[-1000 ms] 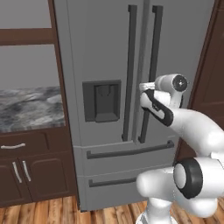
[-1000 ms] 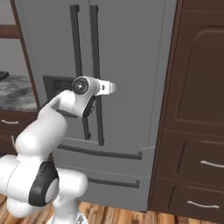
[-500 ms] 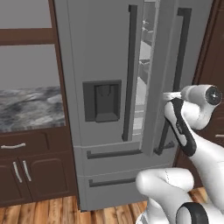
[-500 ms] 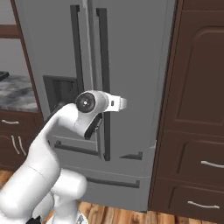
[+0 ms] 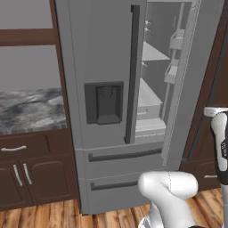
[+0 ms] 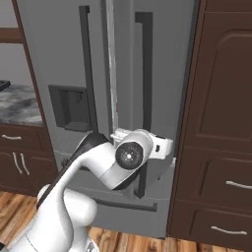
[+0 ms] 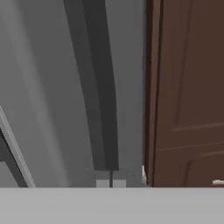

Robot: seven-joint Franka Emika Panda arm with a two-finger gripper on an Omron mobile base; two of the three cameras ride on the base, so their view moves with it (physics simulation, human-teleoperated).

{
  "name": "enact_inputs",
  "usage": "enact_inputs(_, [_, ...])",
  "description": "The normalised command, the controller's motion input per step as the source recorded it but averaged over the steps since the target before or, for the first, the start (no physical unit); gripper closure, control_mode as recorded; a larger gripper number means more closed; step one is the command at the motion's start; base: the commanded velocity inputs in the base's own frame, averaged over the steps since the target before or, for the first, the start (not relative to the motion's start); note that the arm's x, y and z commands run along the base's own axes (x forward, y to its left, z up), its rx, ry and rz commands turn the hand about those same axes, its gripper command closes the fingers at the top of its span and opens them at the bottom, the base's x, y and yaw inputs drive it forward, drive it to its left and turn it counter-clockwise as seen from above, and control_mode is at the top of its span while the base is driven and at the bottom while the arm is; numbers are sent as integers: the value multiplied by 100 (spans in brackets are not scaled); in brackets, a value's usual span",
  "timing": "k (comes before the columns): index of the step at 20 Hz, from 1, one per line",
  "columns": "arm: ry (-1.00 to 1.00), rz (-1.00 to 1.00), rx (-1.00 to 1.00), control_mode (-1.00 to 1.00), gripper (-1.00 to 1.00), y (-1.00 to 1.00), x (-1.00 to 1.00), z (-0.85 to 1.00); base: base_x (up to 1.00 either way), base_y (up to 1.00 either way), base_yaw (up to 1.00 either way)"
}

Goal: Take the donuts from the fridge and place them on the empty tray on the dining counter.

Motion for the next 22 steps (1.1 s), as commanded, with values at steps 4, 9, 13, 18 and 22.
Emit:
enact_inputs(4, [0, 0, 1, -100, -100, -34, -81, 28, 0, 0, 0])
enact_inputs(9, [0, 0, -5, -100, -100, 49, -74, 49, 0, 0, 0])
enact_inputs(13, [0, 0, -19, -100, -100, 100, -49, 46, 0, 0, 0])
enact_inputs(18, [6, -5, -46, -100, -100, 100, -20, 8, 0, 0, 0])
enact_inputs(22, [20, -5, -72, -100, -100, 100, 3, 0, 0, 0, 0])
